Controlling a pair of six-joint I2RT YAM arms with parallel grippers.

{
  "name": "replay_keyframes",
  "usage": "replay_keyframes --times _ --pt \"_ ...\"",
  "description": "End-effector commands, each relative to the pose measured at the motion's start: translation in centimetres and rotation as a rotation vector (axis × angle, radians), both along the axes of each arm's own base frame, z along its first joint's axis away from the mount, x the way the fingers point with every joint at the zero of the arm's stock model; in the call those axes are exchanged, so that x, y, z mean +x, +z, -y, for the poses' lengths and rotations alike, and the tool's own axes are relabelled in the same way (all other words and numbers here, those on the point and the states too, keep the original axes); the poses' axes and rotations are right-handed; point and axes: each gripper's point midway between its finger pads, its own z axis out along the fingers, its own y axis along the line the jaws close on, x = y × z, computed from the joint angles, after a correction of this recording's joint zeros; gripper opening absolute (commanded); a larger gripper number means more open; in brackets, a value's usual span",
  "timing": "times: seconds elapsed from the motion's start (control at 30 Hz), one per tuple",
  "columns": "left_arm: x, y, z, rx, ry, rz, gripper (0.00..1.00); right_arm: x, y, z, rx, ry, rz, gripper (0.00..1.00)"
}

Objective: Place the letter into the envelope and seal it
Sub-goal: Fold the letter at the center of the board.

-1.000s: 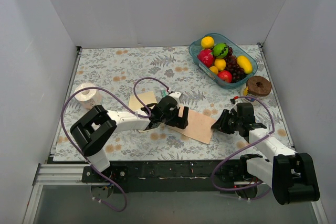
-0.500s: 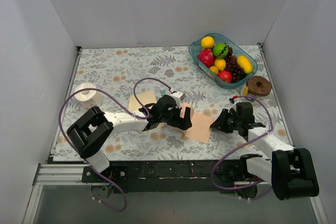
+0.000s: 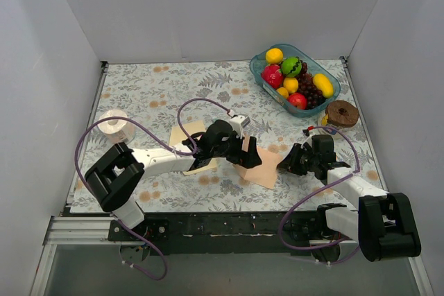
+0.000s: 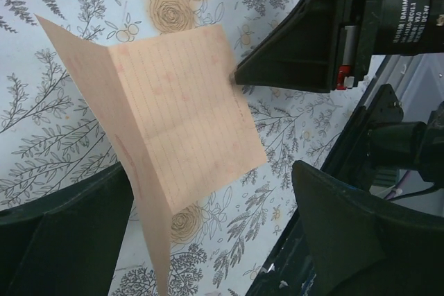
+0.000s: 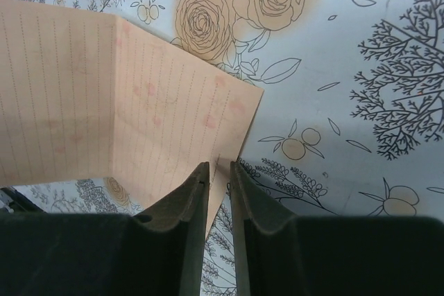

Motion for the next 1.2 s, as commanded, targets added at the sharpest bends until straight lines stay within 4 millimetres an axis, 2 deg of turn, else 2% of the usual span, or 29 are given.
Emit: replay_keyframes --times 0.0,0.27,0.47,0.83,0.9,1.0,1.03,1.1,1.13,1.17 --pt "-0.7 1.5 1.1 -0.087 -0.049 -0.021 0.92 -3.0 -3.1 1.2 -0.068 -0.011 -0.131 0.26" --pt "-1.6 2.1 2.4 -0.156 -0.103 -0.077 0.92 -2.9 -3.2 1.0 -0.059 -0.003 -0.139 0.25" --pt "-2.4 1.7 3.2 -0.185 -0.144 -0.121 0.92 -3.0 -3.3 0.8 -0.049 0.0 -0.147 0.24" --pt "-3.9 -1.2 3.5 -0.209 -0.172 -0.221 0.93 -2.9 -3.4 1.0 -0.062 -0.003 -0.158 0.25" --pt "-4.0 -1.8 3.3 -0.201 -0.167 -0.23 0.93 -2.9 -3.4 1.1 -0.071 -0.004 -0.159 0.28" --pt "-4.1 -2.3 3.1 -0.196 -0.159 -0.233 0.93 -2.8 -3.3 1.4 -0.09 -0.02 -0.161 0.41" --pt "-4.2 -2.4 3.1 -0.195 -0.162 -0.231 0.93 -2.7 -3.3 1.6 -0.096 -0.028 -0.158 0.51" --pt "-4.4 -3.0 2.9 -0.188 -0.16 -0.242 0.93 -2.5 -3.0 1.8 -0.108 -0.04 -0.157 0.61" --pt "-4.4 -3.2 2.8 -0.185 -0.159 -0.246 0.93 -2.4 -3.0 2.1 -0.123 -0.057 -0.16 0.69" --pt "-4.4 -3.4 2.7 -0.186 -0.155 -0.247 0.93 -2.5 -2.8 2.4 -0.136 -0.07 -0.167 0.71"
